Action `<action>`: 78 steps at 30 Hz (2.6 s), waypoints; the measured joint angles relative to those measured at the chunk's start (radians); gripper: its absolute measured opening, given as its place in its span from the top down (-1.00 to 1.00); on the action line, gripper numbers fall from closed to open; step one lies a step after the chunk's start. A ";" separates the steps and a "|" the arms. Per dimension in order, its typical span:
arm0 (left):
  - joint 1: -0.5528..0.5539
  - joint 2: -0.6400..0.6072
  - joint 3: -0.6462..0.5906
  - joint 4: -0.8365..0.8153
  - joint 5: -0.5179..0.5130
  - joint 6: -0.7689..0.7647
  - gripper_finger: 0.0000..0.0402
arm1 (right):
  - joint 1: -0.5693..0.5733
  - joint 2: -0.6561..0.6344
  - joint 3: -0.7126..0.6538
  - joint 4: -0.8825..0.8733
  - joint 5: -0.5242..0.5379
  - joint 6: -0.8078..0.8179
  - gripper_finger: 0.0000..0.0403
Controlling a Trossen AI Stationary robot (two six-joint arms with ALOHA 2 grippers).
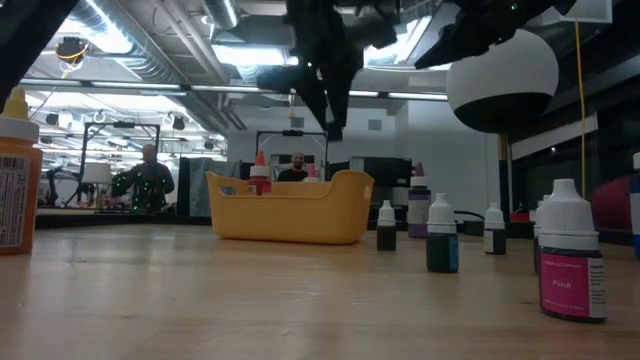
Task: Pick & Place food coloring
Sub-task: Put the left small blue food coloring bottle into the yellow bin
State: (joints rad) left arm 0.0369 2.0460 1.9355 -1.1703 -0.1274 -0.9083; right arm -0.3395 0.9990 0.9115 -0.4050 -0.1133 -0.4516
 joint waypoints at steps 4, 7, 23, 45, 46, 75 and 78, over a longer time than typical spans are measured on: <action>0.017 0.046 -0.004 -0.006 0.017 0.039 0.64 | -0.034 -0.002 0.000 0.002 -0.028 -0.004 0.12; 0.029 0.078 -0.004 0.002 0.025 0.082 0.64 | -0.056 -0.002 0.000 -0.001 -0.028 -0.014 0.12; 0.086 0.172 -0.005 0.048 0.053 0.274 0.63 | -0.072 -0.002 0.000 -0.009 -0.030 -0.025 0.12; 0.083 0.238 -0.004 0.084 0.096 0.320 0.63 | -0.072 -0.002 0.000 -0.037 -0.030 -0.026 0.12; 0.082 0.238 -0.004 0.088 0.096 0.320 0.63 | -0.072 -0.002 0.000 -0.037 -0.030 -0.026 0.12; 0.068 0.237 -0.004 0.089 0.104 0.310 0.32 | -0.072 -0.002 0.000 -0.037 -0.029 -0.029 0.12; 0.068 0.236 -0.004 0.086 0.100 0.301 0.28 | -0.072 -0.002 0.000 -0.037 -0.029 -0.029 0.12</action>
State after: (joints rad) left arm 0.1047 2.2821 1.9320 -1.0847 -0.0274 -0.6070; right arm -0.4114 0.9970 0.9119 -0.4419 -0.1423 -0.4805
